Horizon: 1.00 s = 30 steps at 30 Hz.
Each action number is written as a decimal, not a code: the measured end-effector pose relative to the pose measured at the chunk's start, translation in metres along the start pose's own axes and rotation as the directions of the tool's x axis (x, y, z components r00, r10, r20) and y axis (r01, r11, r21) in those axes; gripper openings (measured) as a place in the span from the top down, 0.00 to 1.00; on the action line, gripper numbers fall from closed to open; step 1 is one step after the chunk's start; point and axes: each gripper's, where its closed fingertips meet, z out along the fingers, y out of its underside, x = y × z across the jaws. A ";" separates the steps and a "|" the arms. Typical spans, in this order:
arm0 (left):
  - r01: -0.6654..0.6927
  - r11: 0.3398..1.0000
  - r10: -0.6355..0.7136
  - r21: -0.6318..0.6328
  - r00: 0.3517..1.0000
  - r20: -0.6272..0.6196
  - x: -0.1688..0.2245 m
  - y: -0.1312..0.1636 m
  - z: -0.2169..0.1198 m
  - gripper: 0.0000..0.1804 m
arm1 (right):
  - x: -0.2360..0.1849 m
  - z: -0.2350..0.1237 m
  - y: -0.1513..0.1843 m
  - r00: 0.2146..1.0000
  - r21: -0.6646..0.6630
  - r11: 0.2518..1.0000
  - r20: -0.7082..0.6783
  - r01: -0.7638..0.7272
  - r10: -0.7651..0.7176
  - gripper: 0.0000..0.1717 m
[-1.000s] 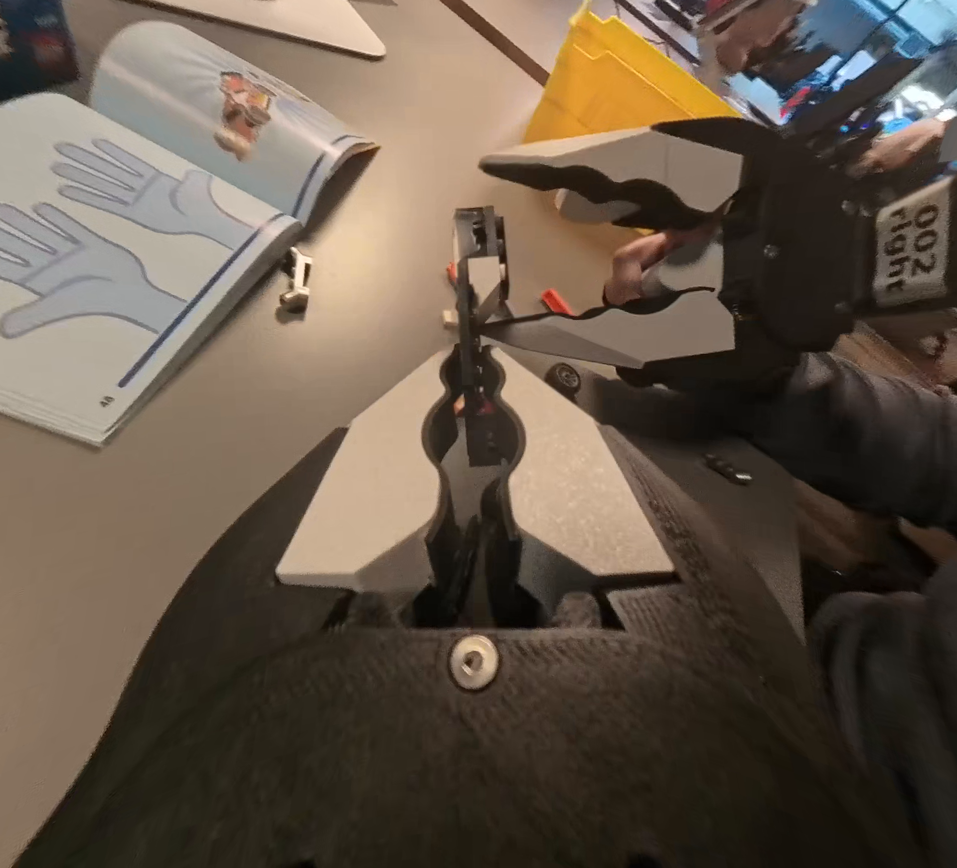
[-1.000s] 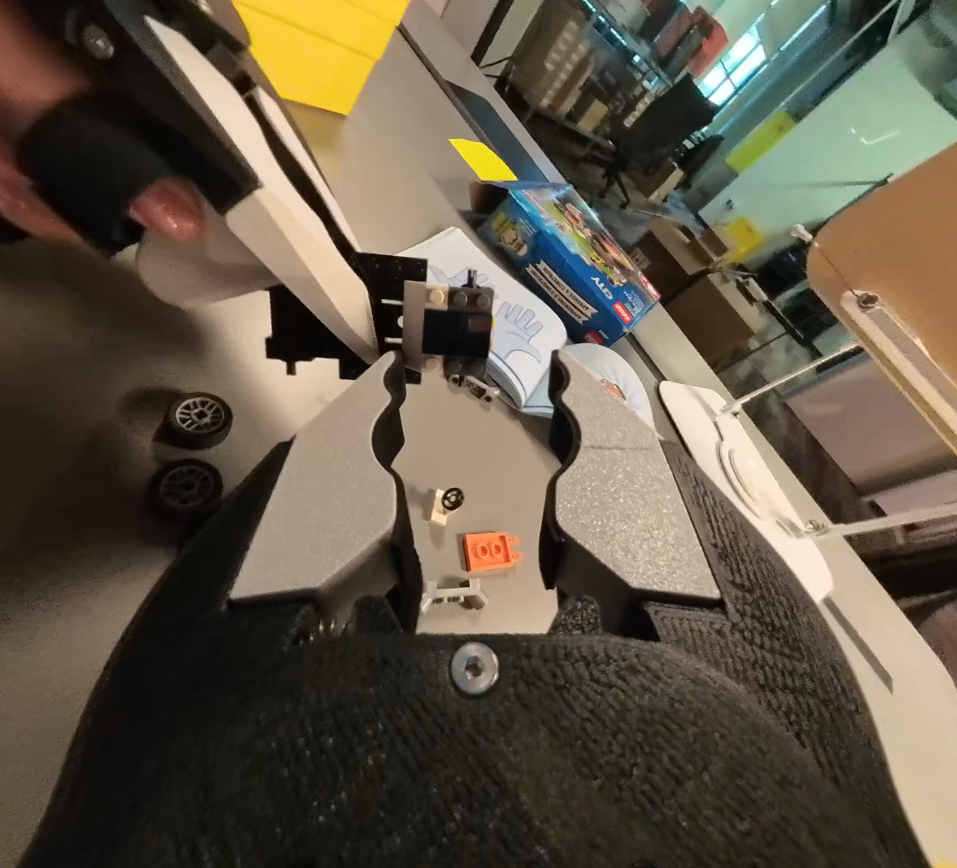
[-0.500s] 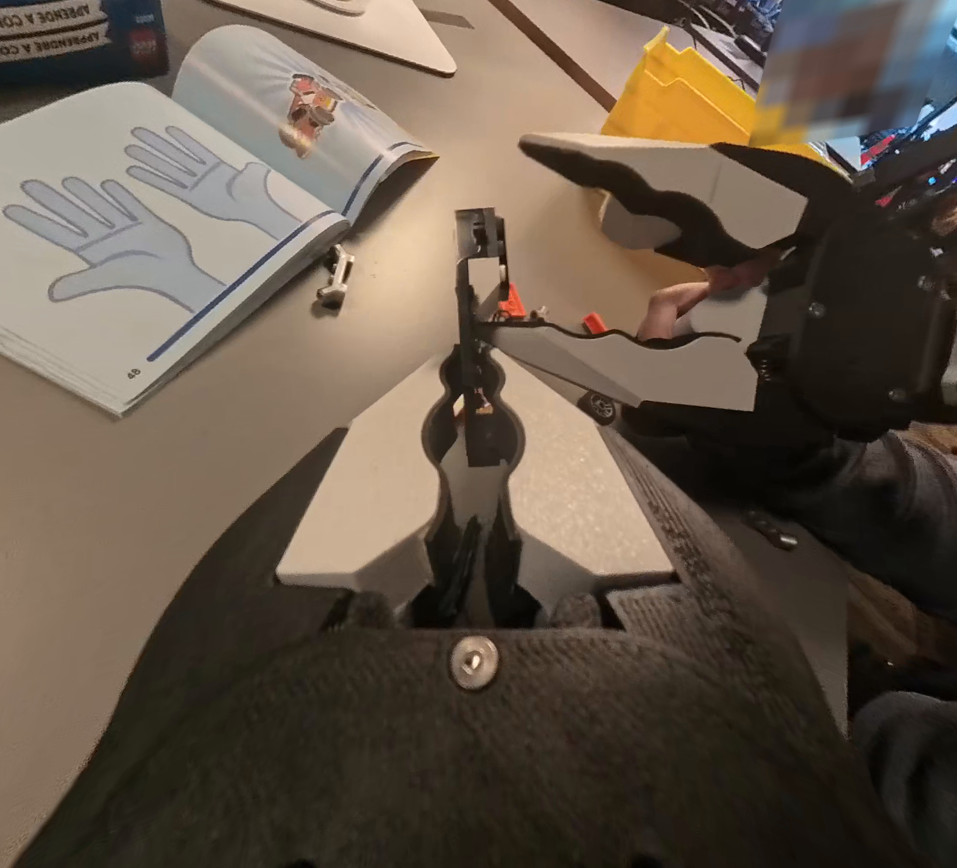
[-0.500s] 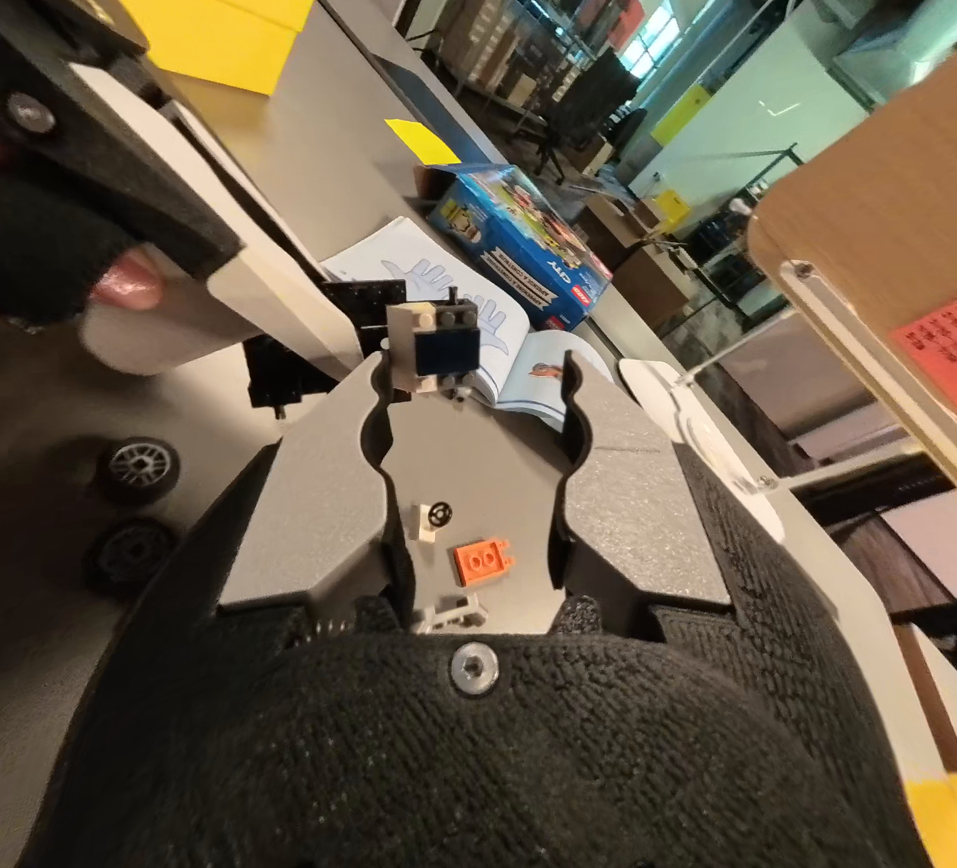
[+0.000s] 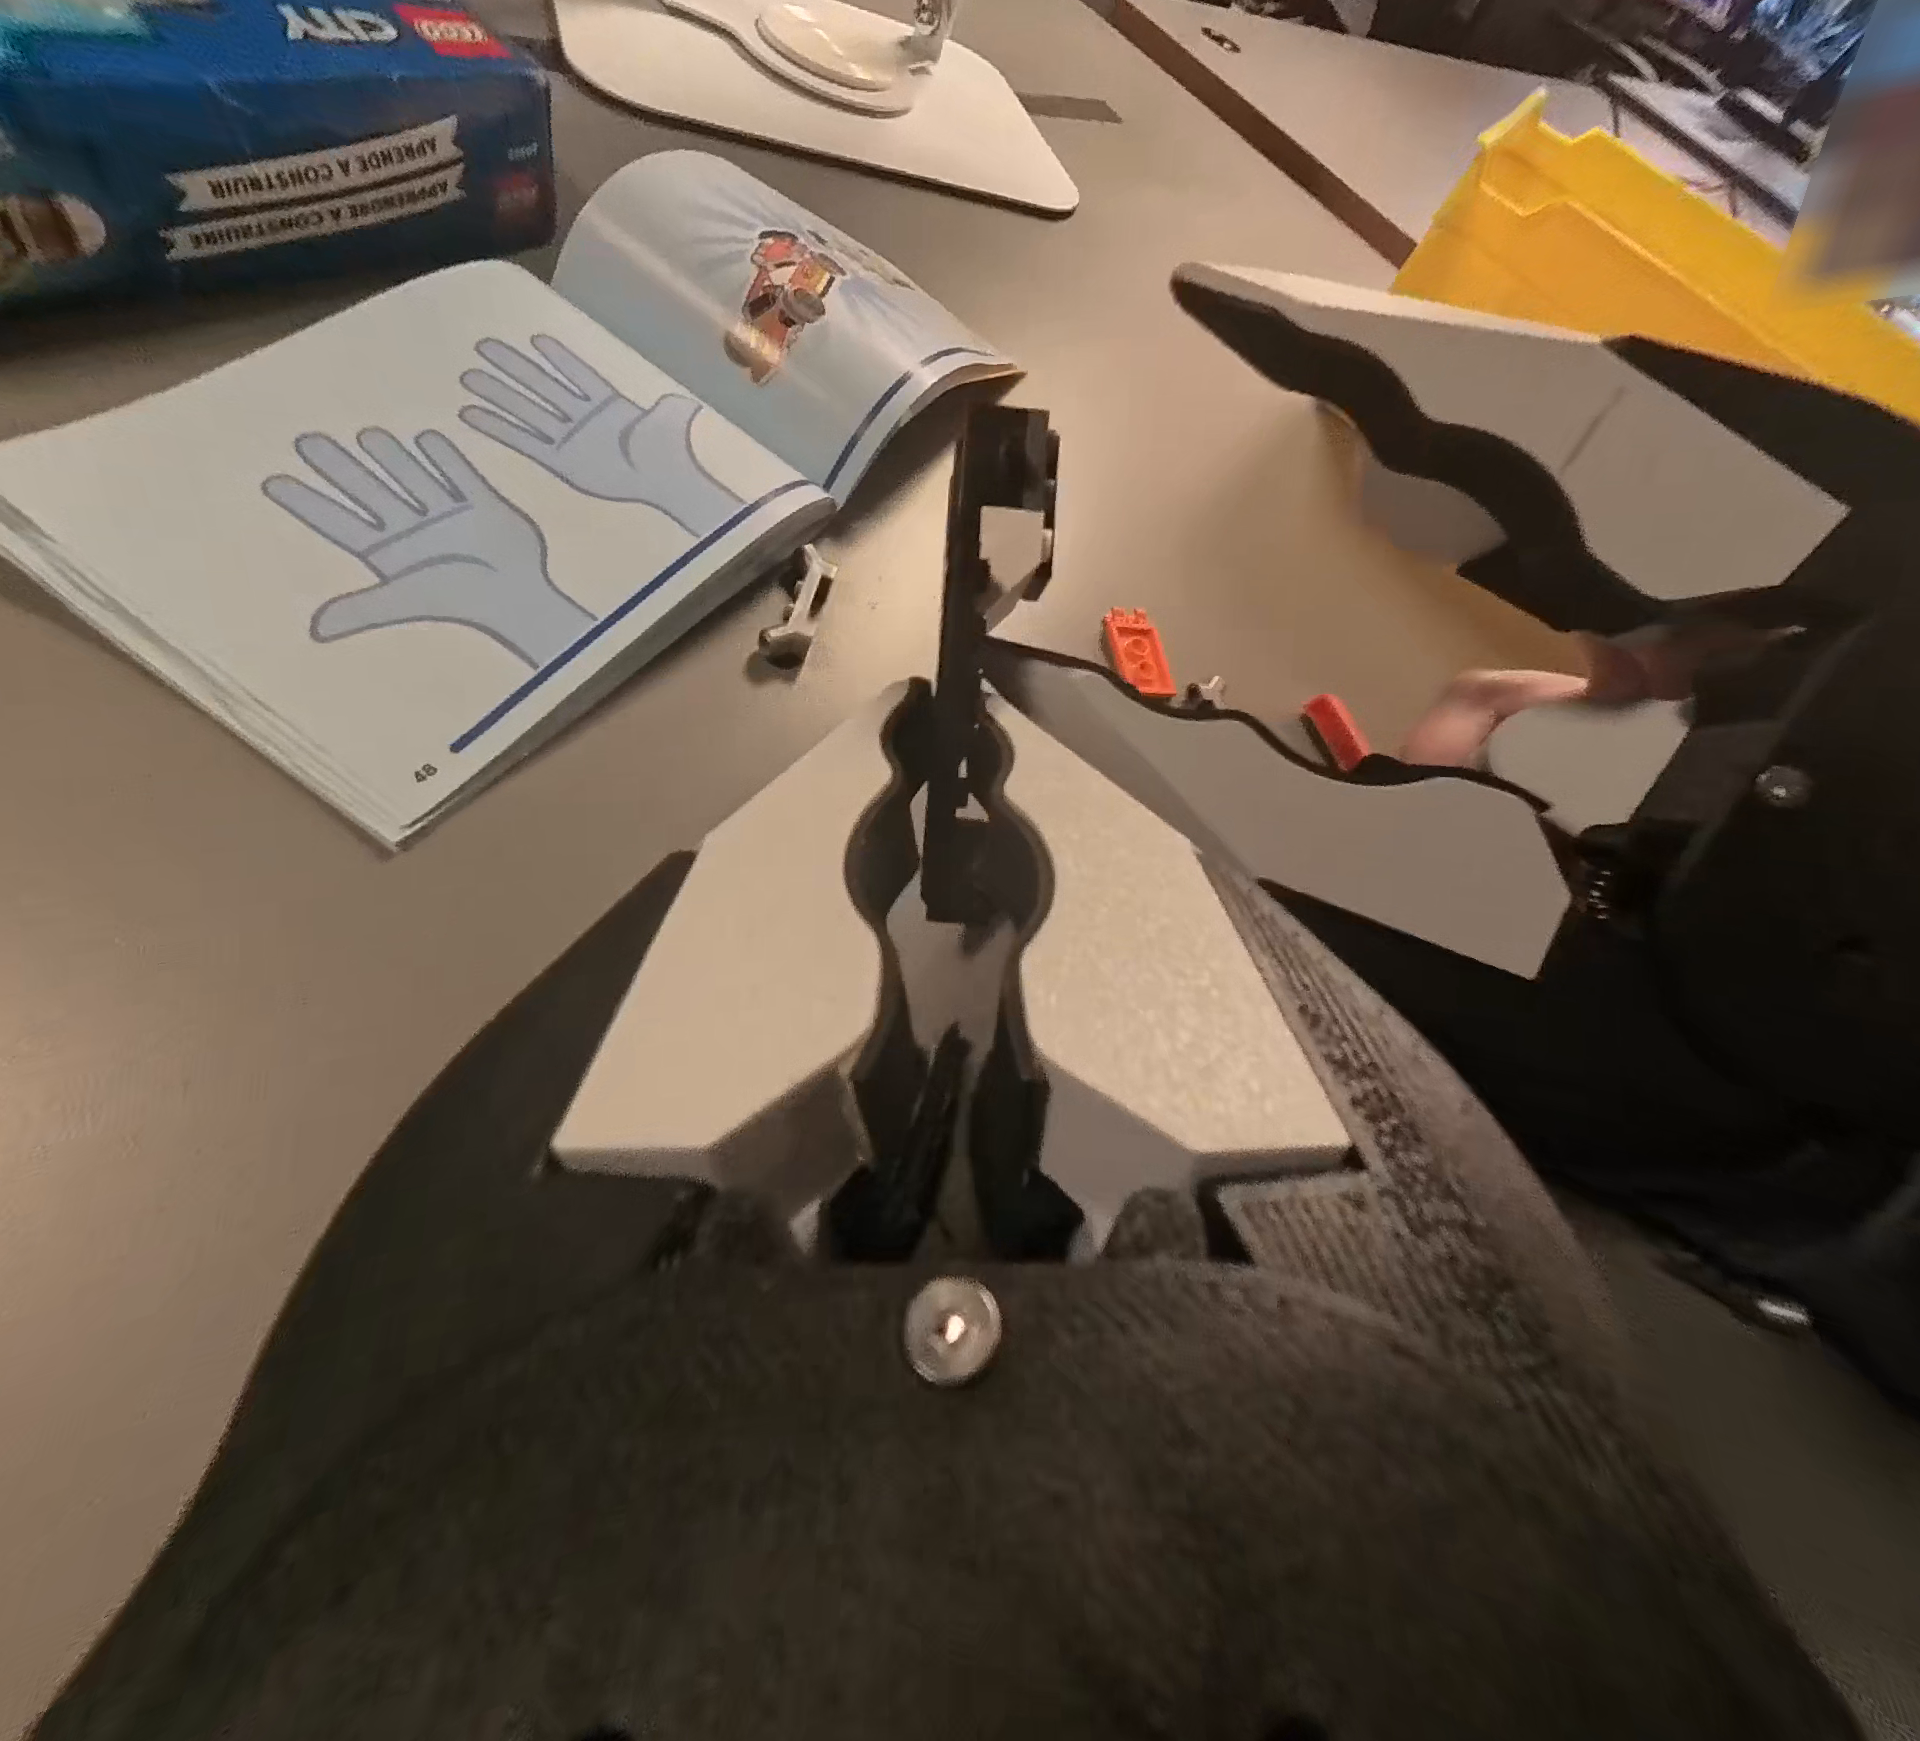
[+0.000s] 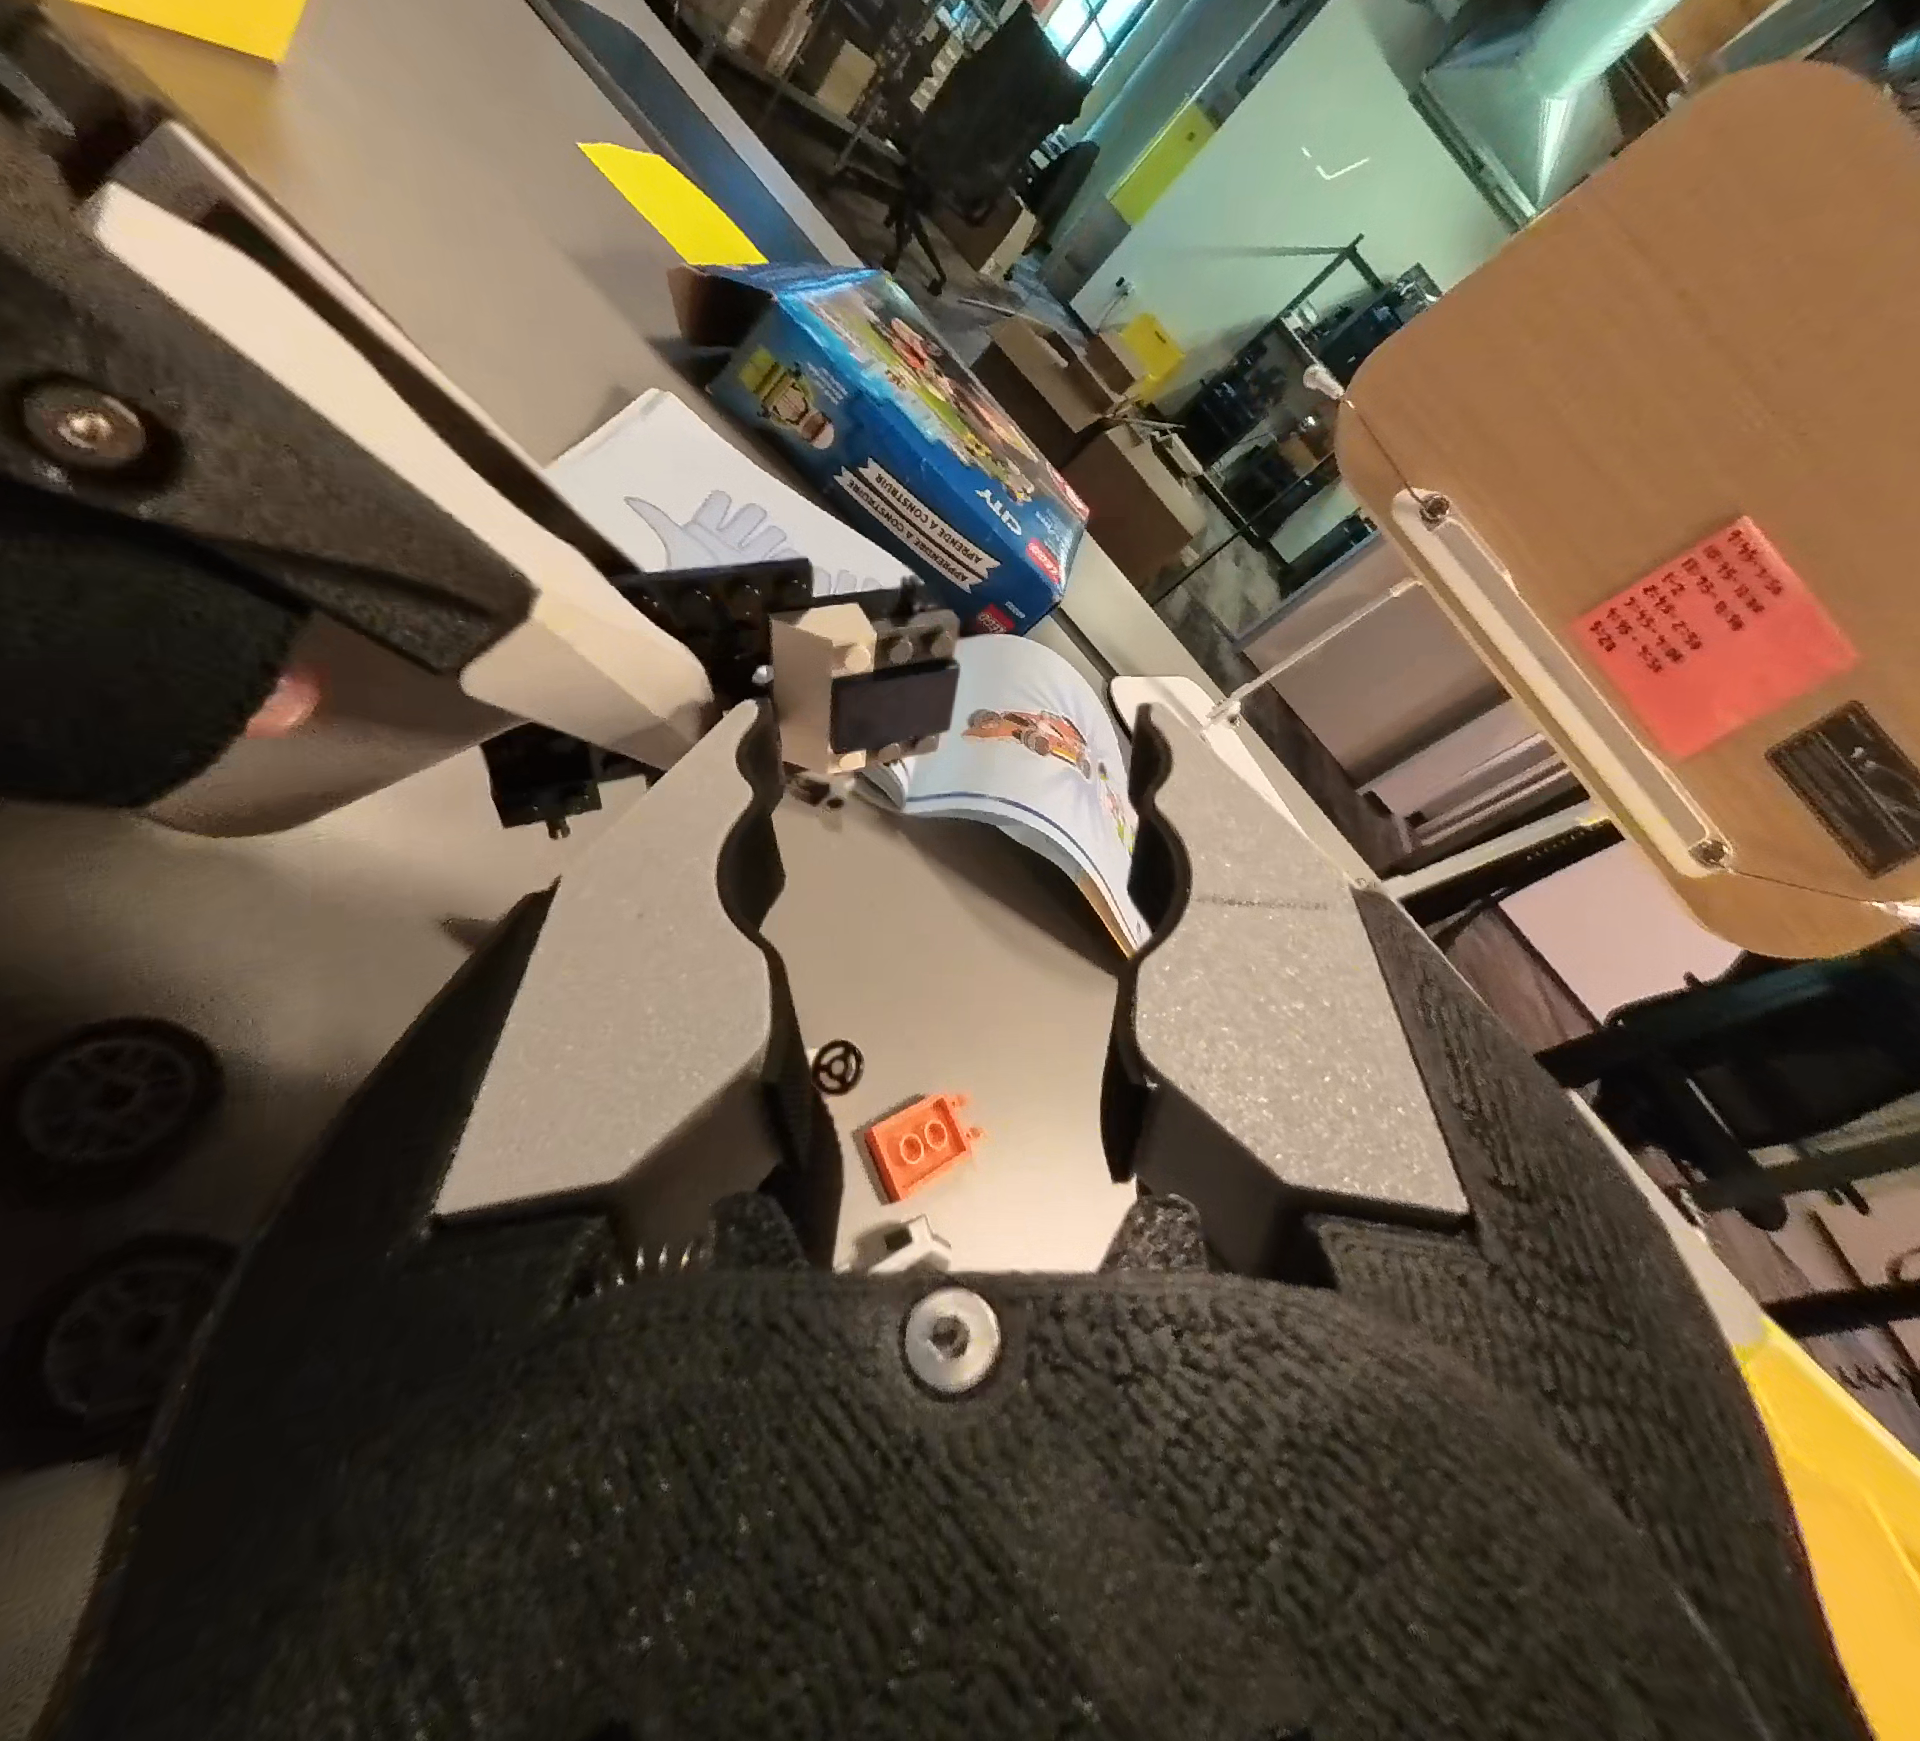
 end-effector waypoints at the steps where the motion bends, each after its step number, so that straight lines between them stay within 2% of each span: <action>1: -0.012 1.000 0.012 -0.002 1.000 0.005 0.000 0.000 0.001 0.97 | -0.001 0.000 0.000 1.000 -0.001 1.000 0.003 0.004 -0.004 0.63; 6: -0.130 0.991 0.130 0.000 0.990 0.046 0.003 -0.002 0.000 0.97 | 0.001 -0.004 -0.001 1.000 0.008 1.000 -0.004 0.016 -0.016 0.64; 15: -0.226 0.974 0.225 0.010 0.972 0.069 0.007 -0.005 -0.003 0.97 | 0.006 -0.009 -0.002 1.000 0.028 1.000 -0.006 -0.009 0.009 0.62; 18: -0.269 0.963 0.267 0.009 0.959 0.095 0.007 -0.006 -0.004 0.97 | 0.004 -0.009 -0.003 1.000 0.034 0.999 0.005 -0.003 0.003 0.64; 20: -0.306 0.952 0.302 0.021 0.948 0.101 0.008 -0.008 -0.005 0.97 | -0.004 -0.010 -0.007 0.998 0.074 0.997 0.064 -0.005 0.000 0.74; 23: -0.343 0.936 0.339 0.083 0.939 0.054 0.017 -0.013 -0.008 0.98 | -0.004 -0.016 -0.012 0.987 0.152 0.985 0.146 -0.084 0.062 0.81; 25: -0.344 0.930 0.348 0.132 0.937 -0.011 0.025 -0.017 -0.011 0.97 | -0.001 -0.021 -0.015 0.953 0.188 0.960 0.261 -0.209 0.156 0.80; 27: -0.385 0.907 0.405 0.172 0.909 -0.100 0.037 -0.017 -0.016 0.97 | 0.002 -0.030 -0.015 0.901 0.199 0.935 0.384 -0.295 0.202 0.76; 29: -0.468 0.859 0.504 0.207 0.845 -0.179 0.052 -0.012 -0.022 0.97 | 0.000 -0.043 -0.016 0.827 0.205 0.912 0.523 -0.355 0.205 0.73; 30: -0.501 0.837 0.544 0.221 0.807 -0.231 0.060 -0.007 -0.026 0.97 | -0.005 -0.053 -0.016 0.770 0.203 0.900 0.609 -0.385 0.192 0.75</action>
